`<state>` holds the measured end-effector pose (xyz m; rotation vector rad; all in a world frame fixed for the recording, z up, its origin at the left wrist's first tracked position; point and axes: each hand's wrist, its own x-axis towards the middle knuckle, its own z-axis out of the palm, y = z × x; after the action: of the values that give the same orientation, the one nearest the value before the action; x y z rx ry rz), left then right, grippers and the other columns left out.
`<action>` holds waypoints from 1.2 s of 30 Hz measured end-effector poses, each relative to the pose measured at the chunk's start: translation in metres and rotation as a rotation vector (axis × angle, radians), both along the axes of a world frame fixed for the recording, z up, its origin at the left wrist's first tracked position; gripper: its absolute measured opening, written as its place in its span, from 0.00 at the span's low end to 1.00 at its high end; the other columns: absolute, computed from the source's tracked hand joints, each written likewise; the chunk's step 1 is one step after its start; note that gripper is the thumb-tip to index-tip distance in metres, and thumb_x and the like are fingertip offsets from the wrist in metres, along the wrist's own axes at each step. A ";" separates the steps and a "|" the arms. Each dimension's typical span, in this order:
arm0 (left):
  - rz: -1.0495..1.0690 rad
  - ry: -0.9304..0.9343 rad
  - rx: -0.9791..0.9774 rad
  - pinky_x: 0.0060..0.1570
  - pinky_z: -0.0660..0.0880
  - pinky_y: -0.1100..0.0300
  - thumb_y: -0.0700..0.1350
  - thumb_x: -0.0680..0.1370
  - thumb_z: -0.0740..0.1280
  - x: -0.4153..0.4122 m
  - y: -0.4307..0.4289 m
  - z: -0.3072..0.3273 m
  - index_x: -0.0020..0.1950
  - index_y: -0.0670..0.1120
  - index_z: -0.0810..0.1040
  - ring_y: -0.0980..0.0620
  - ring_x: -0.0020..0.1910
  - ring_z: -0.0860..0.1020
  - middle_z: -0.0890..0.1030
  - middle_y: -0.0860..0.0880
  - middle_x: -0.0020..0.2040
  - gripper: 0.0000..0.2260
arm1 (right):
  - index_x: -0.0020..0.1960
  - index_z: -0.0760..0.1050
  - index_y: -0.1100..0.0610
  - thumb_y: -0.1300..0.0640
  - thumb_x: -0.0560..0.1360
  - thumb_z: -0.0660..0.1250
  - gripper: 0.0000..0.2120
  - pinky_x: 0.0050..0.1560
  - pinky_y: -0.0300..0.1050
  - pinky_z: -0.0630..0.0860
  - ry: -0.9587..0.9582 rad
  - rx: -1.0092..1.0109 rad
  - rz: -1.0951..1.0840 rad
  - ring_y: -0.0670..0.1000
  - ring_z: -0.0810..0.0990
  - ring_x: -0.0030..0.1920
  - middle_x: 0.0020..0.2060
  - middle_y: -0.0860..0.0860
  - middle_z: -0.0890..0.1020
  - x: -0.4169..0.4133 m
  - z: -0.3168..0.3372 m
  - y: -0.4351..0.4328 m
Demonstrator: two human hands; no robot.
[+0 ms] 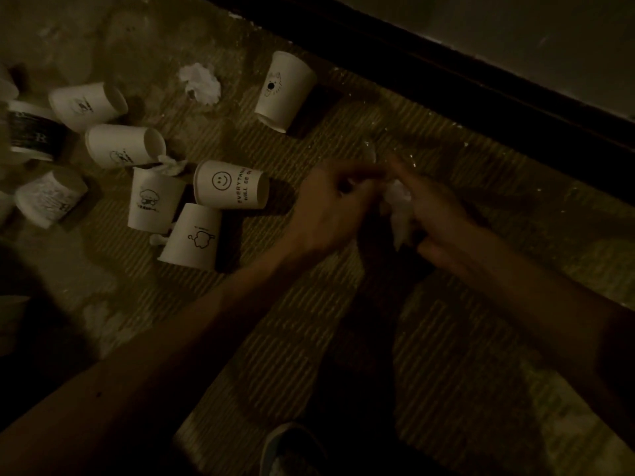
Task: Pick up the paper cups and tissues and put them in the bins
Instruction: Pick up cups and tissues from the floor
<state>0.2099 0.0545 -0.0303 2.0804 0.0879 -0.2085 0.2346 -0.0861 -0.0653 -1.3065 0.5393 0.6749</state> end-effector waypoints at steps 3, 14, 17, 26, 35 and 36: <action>0.111 0.043 0.032 0.41 0.79 0.63 0.43 0.82 0.64 0.024 0.008 -0.004 0.50 0.53 0.79 0.60 0.40 0.81 0.80 0.57 0.45 0.06 | 0.48 0.78 0.56 0.35 0.72 0.66 0.23 0.41 0.44 0.79 0.032 -0.052 0.002 0.51 0.79 0.36 0.38 0.54 0.81 0.007 0.001 -0.015; -0.051 0.091 0.421 0.33 0.67 0.73 0.52 0.79 0.69 0.065 -0.011 -0.039 0.52 0.43 0.83 0.55 0.43 0.78 0.84 0.47 0.50 0.13 | 0.31 0.74 0.50 0.33 0.74 0.64 0.23 0.32 0.42 0.70 0.035 0.046 -0.040 0.45 0.73 0.25 0.22 0.46 0.74 0.012 -0.002 -0.034; -0.095 0.149 0.296 0.35 0.71 0.72 0.49 0.79 0.69 0.057 -0.005 -0.034 0.49 0.45 0.83 0.58 0.44 0.81 0.83 0.52 0.46 0.08 | 0.35 0.78 0.51 0.32 0.73 0.63 0.23 0.42 0.45 0.74 0.053 0.078 -0.015 0.48 0.77 0.33 0.31 0.49 0.78 0.011 -0.004 -0.034; -0.088 0.280 -0.219 0.36 0.76 0.69 0.43 0.79 0.69 0.008 -0.011 -0.010 0.43 0.45 0.83 0.60 0.37 0.83 0.85 0.54 0.35 0.06 | 0.65 0.75 0.53 0.35 0.65 0.70 0.34 0.43 0.48 0.81 0.034 0.148 0.023 0.50 0.82 0.42 0.62 0.54 0.78 0.007 0.007 -0.008; 0.037 0.190 -0.187 0.32 0.74 0.71 0.43 0.73 0.75 0.021 0.031 0.011 0.61 0.47 0.79 0.63 0.38 0.81 0.82 0.52 0.53 0.17 | 0.54 0.76 0.61 0.54 0.74 0.73 0.14 0.33 0.48 0.81 -0.052 -0.006 -0.025 0.56 0.83 0.33 0.35 0.58 0.82 0.010 0.007 0.022; 0.111 0.135 -0.141 0.32 0.73 0.72 0.44 0.73 0.75 0.029 0.040 0.012 0.61 0.48 0.79 0.66 0.38 0.80 0.81 0.55 0.53 0.17 | 0.52 0.76 0.58 0.54 0.75 0.72 0.10 0.27 0.41 0.76 -0.059 -0.002 -0.014 0.48 0.79 0.27 0.30 0.52 0.79 0.013 0.006 0.024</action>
<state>0.2386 0.0946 -0.0183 1.9138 0.2633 -0.2792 0.2478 -0.0621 -0.0590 -1.3195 0.5012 0.6223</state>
